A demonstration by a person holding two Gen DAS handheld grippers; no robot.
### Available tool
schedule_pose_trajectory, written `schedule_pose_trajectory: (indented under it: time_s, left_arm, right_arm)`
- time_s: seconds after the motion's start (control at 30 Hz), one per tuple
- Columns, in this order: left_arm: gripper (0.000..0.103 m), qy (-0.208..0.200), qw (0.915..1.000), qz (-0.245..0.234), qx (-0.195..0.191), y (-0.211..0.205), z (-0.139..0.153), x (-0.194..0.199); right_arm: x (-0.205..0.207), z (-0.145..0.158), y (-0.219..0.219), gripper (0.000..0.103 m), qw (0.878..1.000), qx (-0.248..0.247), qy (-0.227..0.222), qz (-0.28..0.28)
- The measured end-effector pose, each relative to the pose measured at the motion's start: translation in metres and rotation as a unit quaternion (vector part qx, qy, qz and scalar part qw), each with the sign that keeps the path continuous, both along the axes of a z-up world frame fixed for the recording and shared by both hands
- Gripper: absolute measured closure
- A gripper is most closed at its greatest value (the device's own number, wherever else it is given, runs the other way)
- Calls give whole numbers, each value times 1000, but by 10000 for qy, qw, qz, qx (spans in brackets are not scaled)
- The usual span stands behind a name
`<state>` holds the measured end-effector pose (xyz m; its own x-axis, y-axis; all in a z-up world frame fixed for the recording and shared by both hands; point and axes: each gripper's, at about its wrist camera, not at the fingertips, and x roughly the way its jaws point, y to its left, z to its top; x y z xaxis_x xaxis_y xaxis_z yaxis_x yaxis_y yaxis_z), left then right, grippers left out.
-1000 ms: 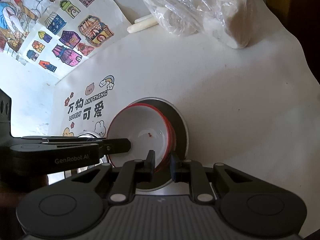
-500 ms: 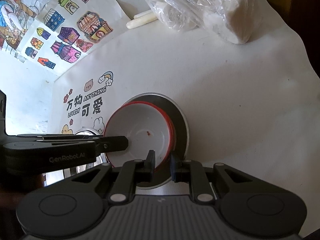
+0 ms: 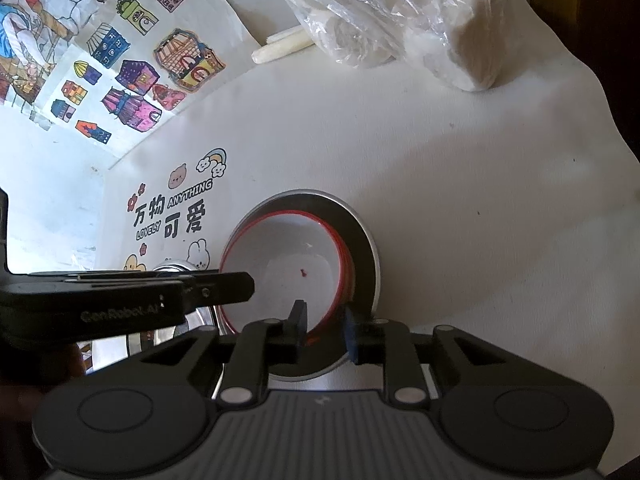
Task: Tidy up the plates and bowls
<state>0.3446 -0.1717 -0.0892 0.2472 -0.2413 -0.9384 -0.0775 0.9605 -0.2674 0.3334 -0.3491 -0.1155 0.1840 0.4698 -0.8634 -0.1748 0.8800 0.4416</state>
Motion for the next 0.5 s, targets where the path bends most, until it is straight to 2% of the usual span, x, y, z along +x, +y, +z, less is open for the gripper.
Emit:
schedule_pose_trajectory:
  time_s: [0.03, 0.17, 0.23, 0.3, 0.33, 0.37, 0.43, 0.47, 0.5]
  left_arm:
    - [79, -17, 10000, -3, 9, 0, 1, 0]
    - [60, -162, 9999, 31, 50, 5, 10, -1]
    - [56, -240, 9997, 31, 16, 11, 13, -2]
    - [42, -331, 9994, 92, -20, 18, 14, -3]
    - [39, -394, 9991, 134, -38, 22, 15, -4]
    - [32, -448, 9988, 174, -58, 25, 16, -5]
    - [17, -548, 9981, 256, -109, 35, 17, -7]
    - [7, -608, 9977, 283, -118, 40, 18, -9]
    - [1, -659, 9973, 293, -116, 43, 18, -10]
  right_arm:
    - [-1, 1, 0, 77, 10000, -8, -21, -9]
    - [-5, 11, -3, 73, 9997, -63, -240, -38]
    - [-8, 18, -6, 72, 9991, -147, -402, -61]
    - [-11, 24, -8, 72, 9981, -228, -561, -94]
    - [-12, 27, -10, 67, 9974, -276, -648, -126]
    - [-14, 29, -11, 64, 9969, -302, -702, -162]
    - [-17, 33, -15, 49, 9958, -365, -800, -273]
    - [-18, 34, -17, 46, 9952, -400, -832, -330]
    - [-19, 34, -20, 43, 9946, -439, -853, -394]
